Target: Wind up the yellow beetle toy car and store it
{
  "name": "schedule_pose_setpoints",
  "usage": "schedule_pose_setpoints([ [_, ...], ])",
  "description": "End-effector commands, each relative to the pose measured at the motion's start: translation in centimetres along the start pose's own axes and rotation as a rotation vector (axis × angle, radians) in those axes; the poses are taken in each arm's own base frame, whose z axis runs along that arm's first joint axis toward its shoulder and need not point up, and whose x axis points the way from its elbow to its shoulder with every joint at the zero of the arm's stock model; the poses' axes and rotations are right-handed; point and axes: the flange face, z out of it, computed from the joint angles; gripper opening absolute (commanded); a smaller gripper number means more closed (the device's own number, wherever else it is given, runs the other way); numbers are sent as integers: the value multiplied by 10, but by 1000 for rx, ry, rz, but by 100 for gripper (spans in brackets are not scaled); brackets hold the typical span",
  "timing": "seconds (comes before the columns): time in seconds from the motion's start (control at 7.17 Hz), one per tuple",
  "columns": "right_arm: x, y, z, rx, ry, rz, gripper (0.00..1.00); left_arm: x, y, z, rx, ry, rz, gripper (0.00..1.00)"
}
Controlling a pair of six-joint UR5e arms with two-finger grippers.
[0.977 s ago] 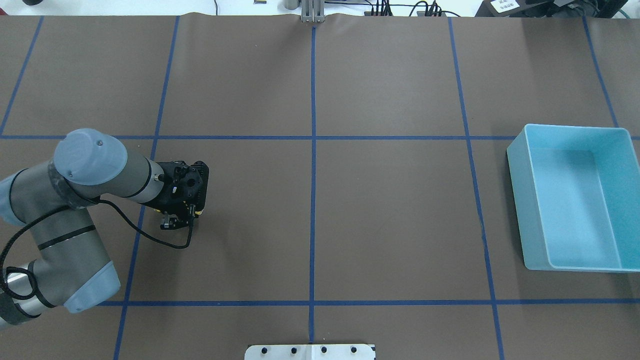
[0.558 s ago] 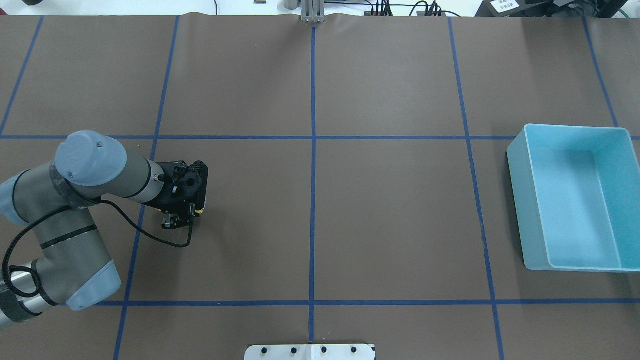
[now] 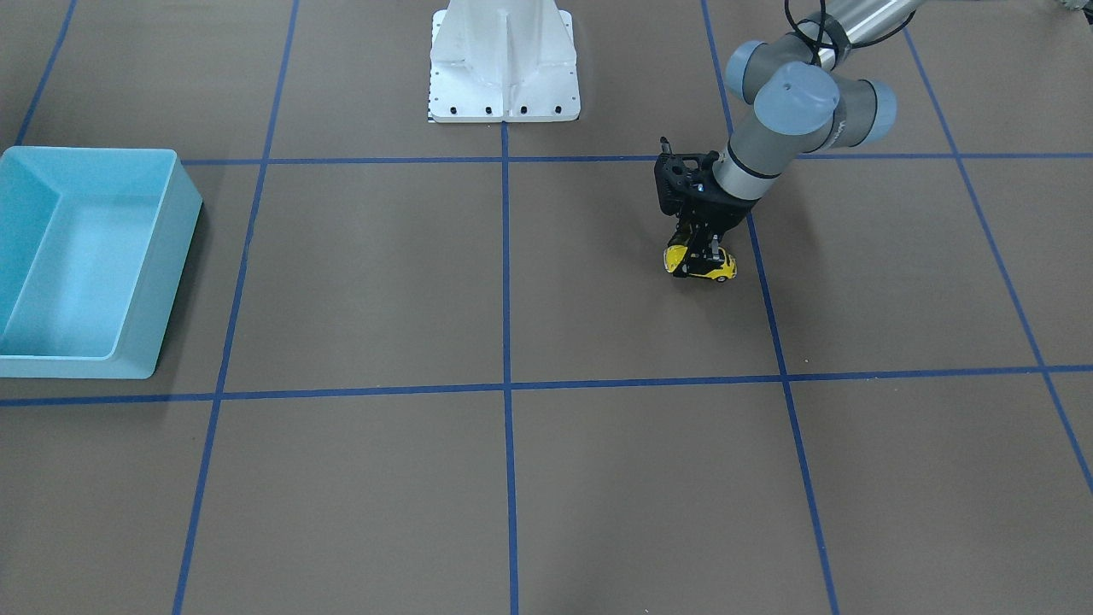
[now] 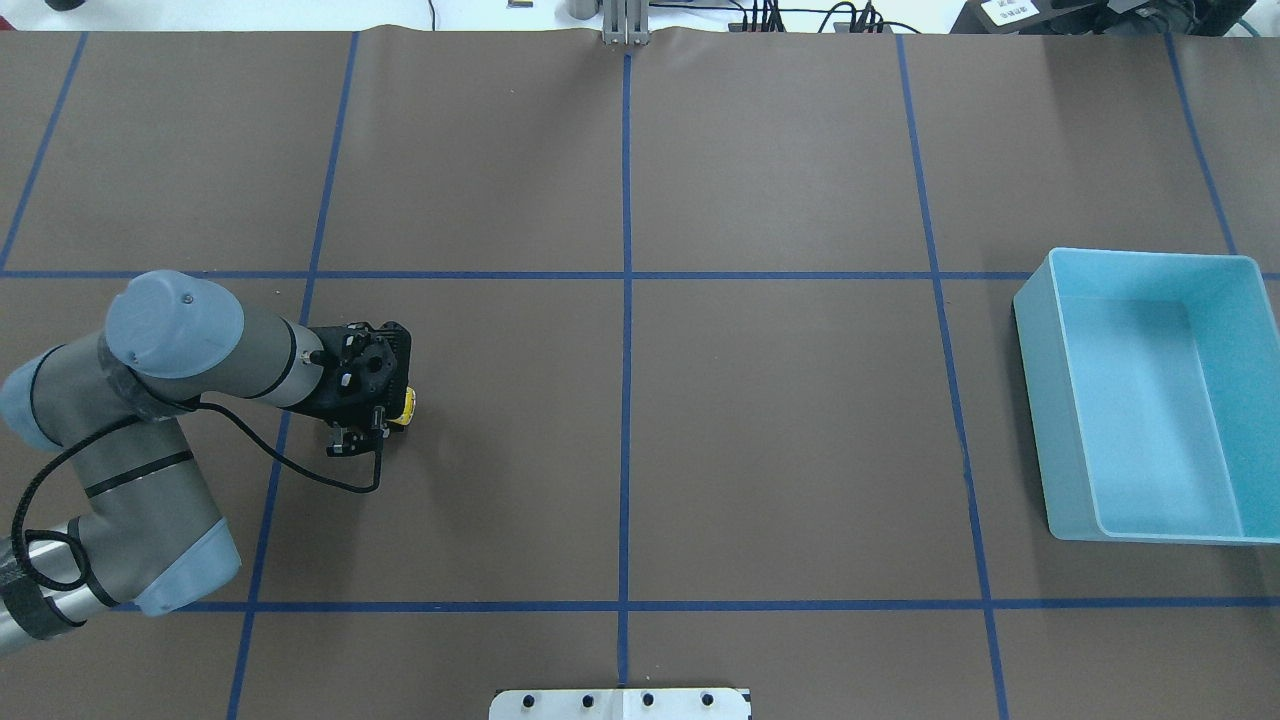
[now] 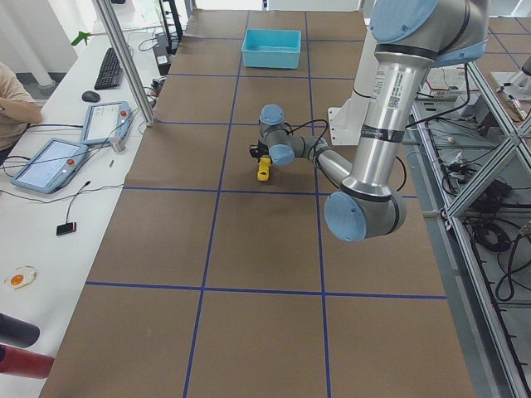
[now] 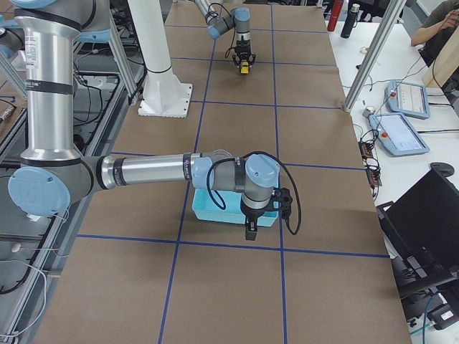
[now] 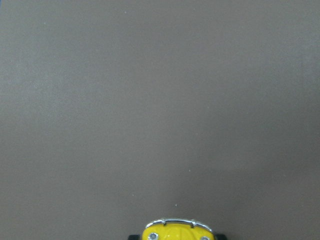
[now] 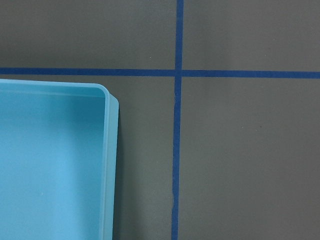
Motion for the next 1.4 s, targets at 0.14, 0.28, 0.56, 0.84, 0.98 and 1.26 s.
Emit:
schedule_pose_setpoints([
  [0.14, 1, -1, 1, -2, -1, 0, 100, 3, 12, 7, -16, 17, -6, 0],
  [0.28, 1, -1, 1, -2, 1, 0, 100, 3, 12, 6, -16, 17, -9, 0],
  [0.56, 1, -1, 1, -3, 1, -1, 100, 3, 12, 6, -16, 17, -9, 0],
  [0.84, 1, -1, 1, -2, -1, 1, 100, 3, 13, 7, -18, 18, -10, 0],
  [0.98, 0, -1, 0, -1, -2, 1, 100, 3, 14, 8, -19, 20, -9, 0],
  [1.26, 1, 0, 1, -3, -2, 2, 100, 3, 19, 7, -23, 28, -13, 0],
])
